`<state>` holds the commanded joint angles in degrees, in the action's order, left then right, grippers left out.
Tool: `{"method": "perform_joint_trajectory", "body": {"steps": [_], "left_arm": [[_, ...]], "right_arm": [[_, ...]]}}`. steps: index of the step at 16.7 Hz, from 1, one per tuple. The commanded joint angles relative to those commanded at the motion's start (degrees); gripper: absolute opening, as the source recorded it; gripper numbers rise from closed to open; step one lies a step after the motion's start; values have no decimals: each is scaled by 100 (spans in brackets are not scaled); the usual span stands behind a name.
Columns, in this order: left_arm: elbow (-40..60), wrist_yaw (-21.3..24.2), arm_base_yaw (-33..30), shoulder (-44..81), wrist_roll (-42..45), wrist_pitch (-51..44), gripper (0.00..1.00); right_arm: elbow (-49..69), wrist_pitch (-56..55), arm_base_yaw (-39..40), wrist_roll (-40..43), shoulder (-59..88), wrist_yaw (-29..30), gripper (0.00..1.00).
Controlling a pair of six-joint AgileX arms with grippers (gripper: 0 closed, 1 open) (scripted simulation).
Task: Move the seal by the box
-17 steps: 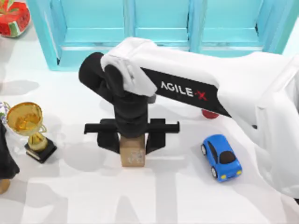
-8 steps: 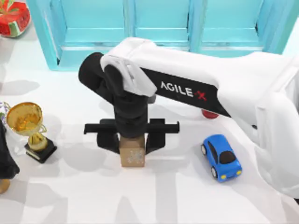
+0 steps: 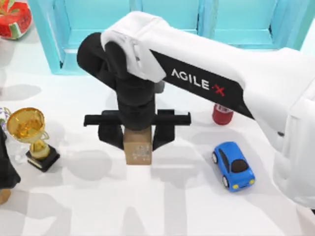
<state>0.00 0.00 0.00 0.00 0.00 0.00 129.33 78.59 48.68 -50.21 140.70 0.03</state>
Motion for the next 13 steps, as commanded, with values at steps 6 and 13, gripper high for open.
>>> {"method": "perform_joint_trajectory", "body": {"steps": [6, 13], "left_arm": [[0, 0, 0, 0, 0, 0, 100], [0, 0, 0, 0, 0, 0, 100]], "right_arm": [[-31, 26, -68, 64, -57, 0, 0], [-2099, -11, -1195, 1247, -2114, -5, 0]]}}
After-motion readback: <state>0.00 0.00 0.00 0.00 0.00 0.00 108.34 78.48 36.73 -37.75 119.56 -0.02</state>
